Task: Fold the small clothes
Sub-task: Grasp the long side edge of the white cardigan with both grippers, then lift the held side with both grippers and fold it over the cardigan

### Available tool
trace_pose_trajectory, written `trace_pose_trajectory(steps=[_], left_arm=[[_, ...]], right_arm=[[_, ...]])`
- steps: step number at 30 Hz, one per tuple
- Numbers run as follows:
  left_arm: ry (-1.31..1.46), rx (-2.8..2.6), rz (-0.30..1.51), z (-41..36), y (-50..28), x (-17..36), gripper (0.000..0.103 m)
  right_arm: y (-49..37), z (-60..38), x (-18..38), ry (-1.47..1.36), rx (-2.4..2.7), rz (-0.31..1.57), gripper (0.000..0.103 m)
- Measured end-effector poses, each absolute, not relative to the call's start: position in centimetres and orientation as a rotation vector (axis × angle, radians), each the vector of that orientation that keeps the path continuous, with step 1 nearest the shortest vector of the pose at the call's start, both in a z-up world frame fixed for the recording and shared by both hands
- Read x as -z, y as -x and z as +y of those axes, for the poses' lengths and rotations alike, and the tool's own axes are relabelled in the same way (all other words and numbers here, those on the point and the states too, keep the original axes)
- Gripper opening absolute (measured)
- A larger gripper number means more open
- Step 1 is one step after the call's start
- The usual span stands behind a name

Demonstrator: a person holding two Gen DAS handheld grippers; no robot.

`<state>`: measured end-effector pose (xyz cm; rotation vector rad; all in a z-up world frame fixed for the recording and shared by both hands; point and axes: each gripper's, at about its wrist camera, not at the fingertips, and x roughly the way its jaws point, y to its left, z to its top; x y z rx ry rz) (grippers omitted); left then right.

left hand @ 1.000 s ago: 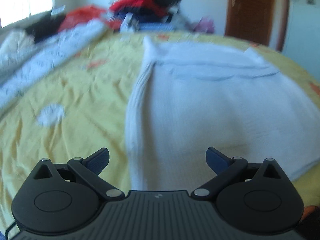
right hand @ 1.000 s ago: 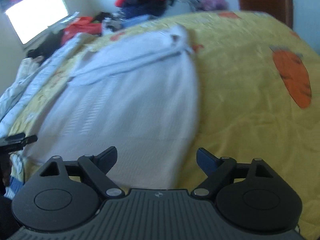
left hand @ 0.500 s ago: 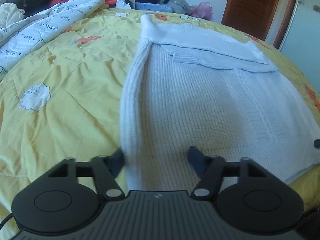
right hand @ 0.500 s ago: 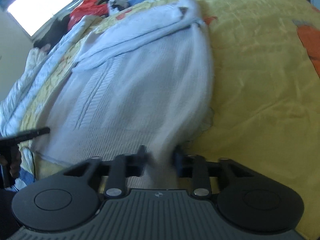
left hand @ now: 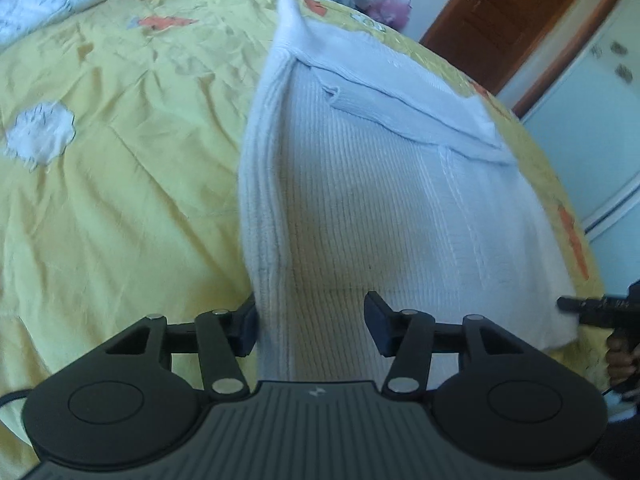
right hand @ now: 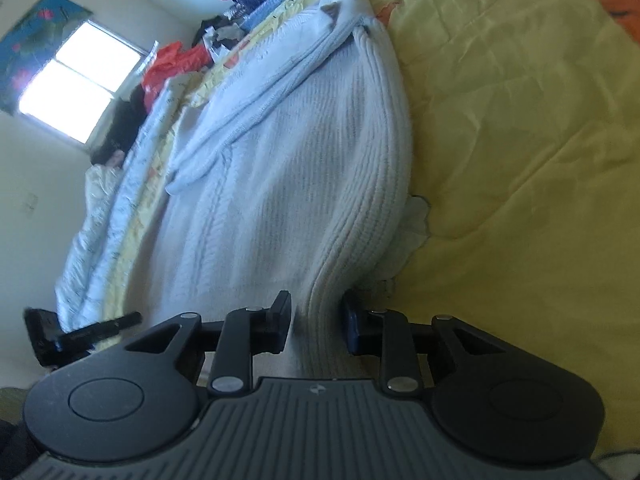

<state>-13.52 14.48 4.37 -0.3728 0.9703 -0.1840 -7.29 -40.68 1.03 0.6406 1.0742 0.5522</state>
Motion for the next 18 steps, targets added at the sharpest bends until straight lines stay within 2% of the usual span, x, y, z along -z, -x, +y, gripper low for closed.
trace_pose_trajectory(steps=[1, 2, 3, 8, 13, 18], left_arm=[[0.383, 0.168, 0.978, 14.8, 13.4, -4.3, 0.026], [0.382, 0.146, 0.995, 15.2, 13.2, -4.3, 0.015], [0.401, 0.140, 1.015, 15.9, 13.1, -4.2, 0.011], [0.456, 0.179, 1.030, 17.0, 12.8, -4.8, 0.010], [0.520, 0.258, 0.921, 18.0, 11.4, -7.9, 0.011], [0.606, 0.274, 0.805, 19.0, 6.7, -10.4, 0.011]], right_arm=[[7.1, -40.6, -0.9, -0.648, -0.562, 1.081, 0.019], [7.0, -40.7, -0.8, -0.655, -0.567, 1.085, 0.018], [6.9, -40.6, -0.8, -0.655, -0.577, 1.080, 0.018], [6.9, -41.6, -1.4, -0.685, -0.589, 1.057, 0.017], [6.2, -42.5, -3.6, -0.769, -0.636, 0.961, 0.017], [2.3, -43.3, -5.7, -0.883, -0.670, 0.784, 0.017]])
